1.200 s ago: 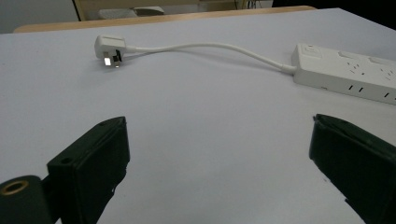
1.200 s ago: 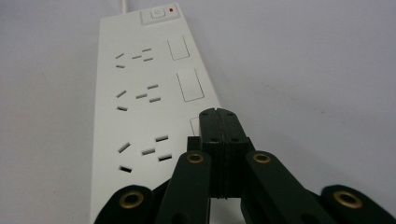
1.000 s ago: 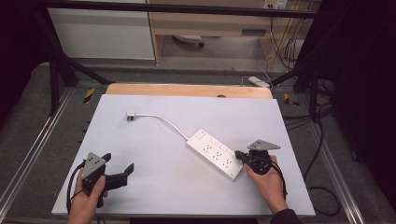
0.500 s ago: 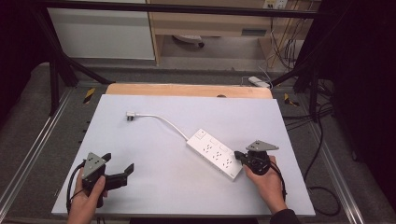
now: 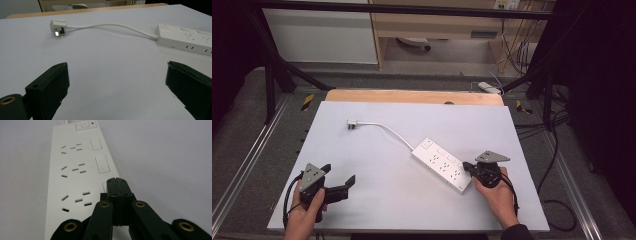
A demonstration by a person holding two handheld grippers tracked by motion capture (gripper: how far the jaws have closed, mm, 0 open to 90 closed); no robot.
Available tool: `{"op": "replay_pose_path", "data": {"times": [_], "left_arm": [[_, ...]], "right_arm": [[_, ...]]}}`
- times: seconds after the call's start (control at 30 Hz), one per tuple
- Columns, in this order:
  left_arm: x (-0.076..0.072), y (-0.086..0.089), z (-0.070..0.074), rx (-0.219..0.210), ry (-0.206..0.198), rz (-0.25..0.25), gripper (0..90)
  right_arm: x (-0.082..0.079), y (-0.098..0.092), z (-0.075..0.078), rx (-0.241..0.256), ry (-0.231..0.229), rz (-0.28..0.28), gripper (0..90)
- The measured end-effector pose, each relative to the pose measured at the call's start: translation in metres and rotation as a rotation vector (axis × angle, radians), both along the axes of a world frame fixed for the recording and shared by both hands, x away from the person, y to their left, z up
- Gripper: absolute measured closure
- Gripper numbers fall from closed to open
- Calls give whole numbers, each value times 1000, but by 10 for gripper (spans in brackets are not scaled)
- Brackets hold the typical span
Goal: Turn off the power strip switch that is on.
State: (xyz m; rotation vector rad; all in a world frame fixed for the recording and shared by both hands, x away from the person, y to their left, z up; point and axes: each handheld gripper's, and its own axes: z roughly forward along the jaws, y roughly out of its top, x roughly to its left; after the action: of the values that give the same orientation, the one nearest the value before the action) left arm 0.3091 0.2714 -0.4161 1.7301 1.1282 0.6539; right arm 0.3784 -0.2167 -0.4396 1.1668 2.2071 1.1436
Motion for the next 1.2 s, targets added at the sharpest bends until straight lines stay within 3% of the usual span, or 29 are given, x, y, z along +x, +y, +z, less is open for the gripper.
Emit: {"op": "replay_pose_path", "data": {"times": [1.2], "left_arm": [[0, -1, -1, 2, 6, -3, 51]], "right_arm": [[-1, 0, -1, -4, -12, 4, 900]]}}
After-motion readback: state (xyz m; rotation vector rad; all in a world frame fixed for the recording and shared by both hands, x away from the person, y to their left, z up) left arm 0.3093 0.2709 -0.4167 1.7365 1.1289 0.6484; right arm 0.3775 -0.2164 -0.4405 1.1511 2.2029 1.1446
